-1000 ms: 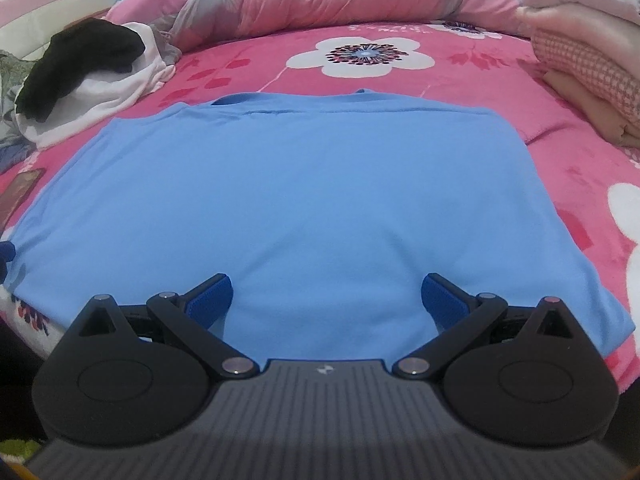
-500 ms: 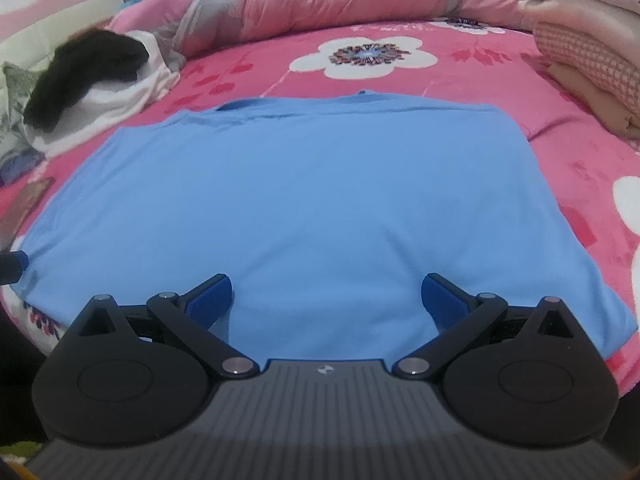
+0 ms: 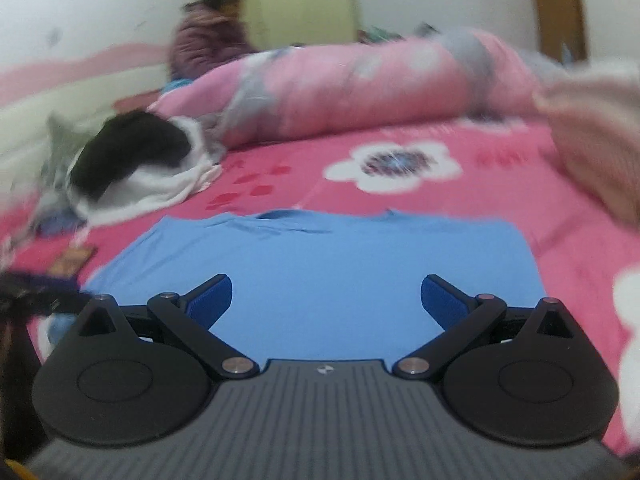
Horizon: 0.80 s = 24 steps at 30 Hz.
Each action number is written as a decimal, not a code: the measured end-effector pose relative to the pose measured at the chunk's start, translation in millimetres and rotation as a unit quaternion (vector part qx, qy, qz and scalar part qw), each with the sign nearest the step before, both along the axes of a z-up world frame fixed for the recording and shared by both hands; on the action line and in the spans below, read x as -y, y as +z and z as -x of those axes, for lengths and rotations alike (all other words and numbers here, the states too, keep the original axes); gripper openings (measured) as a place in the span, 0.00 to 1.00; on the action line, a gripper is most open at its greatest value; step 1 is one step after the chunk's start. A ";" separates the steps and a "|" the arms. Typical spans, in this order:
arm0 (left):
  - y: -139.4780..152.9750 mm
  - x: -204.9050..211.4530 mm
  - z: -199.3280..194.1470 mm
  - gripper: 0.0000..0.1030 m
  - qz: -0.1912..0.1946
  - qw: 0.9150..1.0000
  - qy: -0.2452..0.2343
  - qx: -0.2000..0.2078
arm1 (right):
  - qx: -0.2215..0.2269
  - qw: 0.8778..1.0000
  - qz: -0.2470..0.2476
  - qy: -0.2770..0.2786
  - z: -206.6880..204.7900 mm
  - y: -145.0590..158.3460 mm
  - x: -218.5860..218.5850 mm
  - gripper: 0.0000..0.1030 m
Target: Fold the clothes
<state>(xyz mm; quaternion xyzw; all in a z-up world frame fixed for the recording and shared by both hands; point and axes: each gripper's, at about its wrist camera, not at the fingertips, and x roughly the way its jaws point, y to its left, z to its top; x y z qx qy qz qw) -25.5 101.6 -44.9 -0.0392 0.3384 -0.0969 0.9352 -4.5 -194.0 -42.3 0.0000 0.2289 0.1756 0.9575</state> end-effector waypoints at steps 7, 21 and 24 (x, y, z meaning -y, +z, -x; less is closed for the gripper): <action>-12.4 -2.1 -5.3 0.51 -0.007 1.000 -0.009 0.005 | -0.012 0.997 0.032 0.069 -0.3 -20.9 -30.2 0.58; -20.9 -56.0 -18.2 0.12 0.007 0.998 0.064 0.005 | -0.040 0.990 0.036 -0.127 -2.6 -29.2 96.1 0.29; -11.2 -45.2 -24.6 0.15 0.000 0.999 0.038 0.022 | -0.022 0.993 0.017 -0.114 -4.3 -19.5 92.4 0.29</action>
